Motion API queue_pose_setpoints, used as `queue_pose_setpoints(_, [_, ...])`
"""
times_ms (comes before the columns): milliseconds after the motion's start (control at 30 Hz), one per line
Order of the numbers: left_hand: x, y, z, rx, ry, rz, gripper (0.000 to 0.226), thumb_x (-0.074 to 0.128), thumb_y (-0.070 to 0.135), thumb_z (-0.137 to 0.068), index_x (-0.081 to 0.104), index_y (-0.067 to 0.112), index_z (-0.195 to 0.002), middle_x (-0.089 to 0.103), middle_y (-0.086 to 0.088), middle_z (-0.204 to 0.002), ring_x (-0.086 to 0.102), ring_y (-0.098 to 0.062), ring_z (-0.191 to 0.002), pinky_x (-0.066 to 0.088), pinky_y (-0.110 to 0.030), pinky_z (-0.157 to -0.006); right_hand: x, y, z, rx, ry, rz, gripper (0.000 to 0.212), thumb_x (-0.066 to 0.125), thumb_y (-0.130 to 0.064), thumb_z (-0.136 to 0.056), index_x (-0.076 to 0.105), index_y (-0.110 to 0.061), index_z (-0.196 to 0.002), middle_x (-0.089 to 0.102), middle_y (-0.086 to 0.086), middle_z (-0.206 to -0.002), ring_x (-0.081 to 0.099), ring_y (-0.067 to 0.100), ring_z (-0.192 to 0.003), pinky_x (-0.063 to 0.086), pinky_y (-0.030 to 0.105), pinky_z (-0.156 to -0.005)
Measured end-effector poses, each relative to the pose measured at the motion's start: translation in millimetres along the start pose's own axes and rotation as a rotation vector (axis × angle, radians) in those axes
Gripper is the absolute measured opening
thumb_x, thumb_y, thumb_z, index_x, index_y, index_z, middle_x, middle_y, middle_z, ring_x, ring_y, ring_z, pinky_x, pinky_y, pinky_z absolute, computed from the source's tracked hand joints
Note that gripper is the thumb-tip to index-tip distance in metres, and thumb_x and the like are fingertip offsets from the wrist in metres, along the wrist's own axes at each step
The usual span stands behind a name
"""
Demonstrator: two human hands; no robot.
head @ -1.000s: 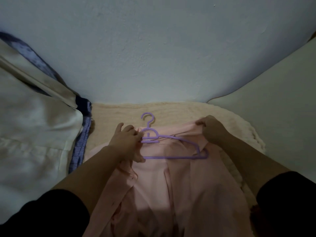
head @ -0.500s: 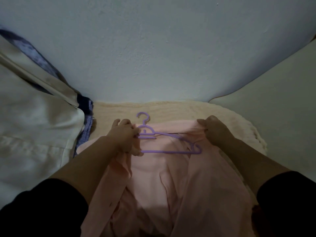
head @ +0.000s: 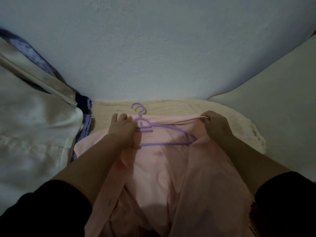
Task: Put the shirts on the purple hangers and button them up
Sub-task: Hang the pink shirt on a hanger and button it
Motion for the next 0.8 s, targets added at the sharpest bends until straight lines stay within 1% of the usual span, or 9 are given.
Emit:
queue_pose_setpoints(167, [-3.5, 3.7, 1.5, -0.061, 0.058, 0.029, 0.093, 0.067, 0.078, -0.055, 0.047, 0.025, -0.129, 0.052, -0.003, -0.127, 0.035, -0.025, -0.122, 0.023, -0.042, -0.103, 6.5, -27.0, 9.2, 0.000, -0.328, -0.054, 0.024, 0.061, -0.023, -0.088, 0.070, -0.001, -0.088, 0.066, 0.015, -0.093, 0.057, 0.024, -0.085, 0.038, 0.026, -0.064])
queue_pose_setpoints(267, [4.7, 14.6, -3.0, -0.104, 0.020, 0.189, 0.098, 0.070, 0.075, -0.056, 0.040, 0.024, -0.134, 0.047, -0.002, -0.135, 0.032, -0.026, -0.129, 0.027, -0.045, -0.103, 24.5, -47.3, 31.0, -0.019, -0.515, -0.129, 0.017, 0.063, -0.019, -0.086, 0.068, -0.006, -0.077, 0.063, 0.006, -0.077, 0.053, 0.015, -0.070, 0.033, 0.012, -0.049])
queue_pose_setpoints(367, [13.3, 29.0, -7.3, -0.142, 0.057, 0.350, 0.100, 0.075, 0.062, -0.061, 0.032, 0.022, -0.142, 0.032, 0.000, -0.149, 0.027, -0.026, -0.136, 0.030, -0.045, -0.105, 46.8, -61.9, 52.0, -0.053, -0.577, -0.166, 0.019, 0.060, -0.017, -0.088, 0.057, -0.020, -0.069, 0.060, 0.000, -0.073, 0.053, 0.013, -0.074, 0.036, 0.018, -0.054])
queue_pose_setpoints(433, [19.4, 36.0, -1.4, -0.153, 0.120, 0.377, 0.102, 0.074, 0.056, -0.067, 0.023, 0.023, -0.148, 0.017, -0.002, -0.158, 0.016, -0.027, -0.143, 0.024, -0.044, -0.111, 63.0, -61.2, 66.3, -0.067, -0.618, -0.152, 0.002, 0.060, -0.019, -0.089, 0.061, -0.018, -0.088, 0.061, 0.006, -0.091, 0.053, 0.015, -0.085, 0.033, 0.024, -0.065])
queue_pose_setpoints(500, [25.5, 36.4, 13.3, -0.183, 0.171, 0.409, 0.100, 0.072, 0.054, -0.070, 0.019, 0.027, -0.151, 0.007, -0.004, -0.161, 0.008, -0.027, -0.146, 0.018, -0.043, -0.114, 74.9, -49.9, 79.4, -0.016, -0.613, -0.187, 0.035, 0.061, -0.018, -0.088, 0.054, -0.016, -0.122, 0.060, 0.005, -0.097, 0.056, 0.016, -0.087, 0.037, 0.021, -0.066])
queue_pose_setpoints(567, [31.2, 32.0, 33.3, -0.257, 0.213, 0.500, 0.097, 0.070, 0.051, -0.073, 0.018, 0.028, -0.152, 0.004, -0.003, -0.161, 0.007, -0.026, -0.146, 0.015, -0.042, -0.113, 80.2, -37.6, 89.6, 0.058, -0.557, -0.301, 0.053, 0.061, -0.013, -0.085, 0.041, -0.019, -0.134, 0.062, -0.002, -0.084, 0.061, 0.013, -0.070, 0.045, 0.018, -0.059])
queue_pose_setpoints(633, [35.2, 29.3, 58.1, -0.366, 0.253, 0.595, 0.092, 0.068, 0.046, -0.076, 0.019, 0.027, -0.151, 0.008, -0.003, -0.161, 0.010, -0.026, -0.145, 0.016, -0.043, -0.113, 82.7, -29.4, 99.7, 0.099, -0.495, -0.361, 0.060, 0.064, -0.015, -0.083, 0.037, -0.024, -0.135, 0.060, -0.006, -0.084, 0.062, 0.013, -0.067, 0.052, 0.024, -0.062])
queue_pose_setpoints(700, [39.4, 31.4, 82.6, -0.460, 0.278, 0.633, 0.087, 0.069, 0.042, -0.076, 0.024, 0.027, -0.149, 0.015, -0.006, -0.159, 0.018, -0.029, -0.142, 0.020, -0.046, -0.112, 83.9, -22.8, 111.5, 0.106, -0.421, -0.357, 0.060, 0.068, -0.024, -0.081, 0.037, -0.025, -0.133, 0.060, -0.005, -0.097, 0.064, 0.018, -0.084, 0.054, 0.034, -0.077])
queue_pose_setpoints(800, [44.3, 38.3, 114.6, -0.559, 0.348, 0.682, 0.073, 0.076, 0.029, -0.070, 0.044, 0.020, -0.135, 0.038, -0.015, -0.139, 0.041, -0.035, -0.122, 0.036, -0.046, -0.099, 83.6, -17.9, 126.9, 0.131, -0.283, -0.331, 0.043, 0.065, -0.033, -0.084, 0.042, -0.019, -0.116, 0.062, 0.000, -0.094, 0.062, 0.022, -0.087, 0.051, 0.038, -0.079])
Point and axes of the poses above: each hand's wrist, its own z-axis away from the middle knuckle, its own x-axis out of the palm, y = z × x, the point moved 6 cm from there along -z, towards the middle knuckle
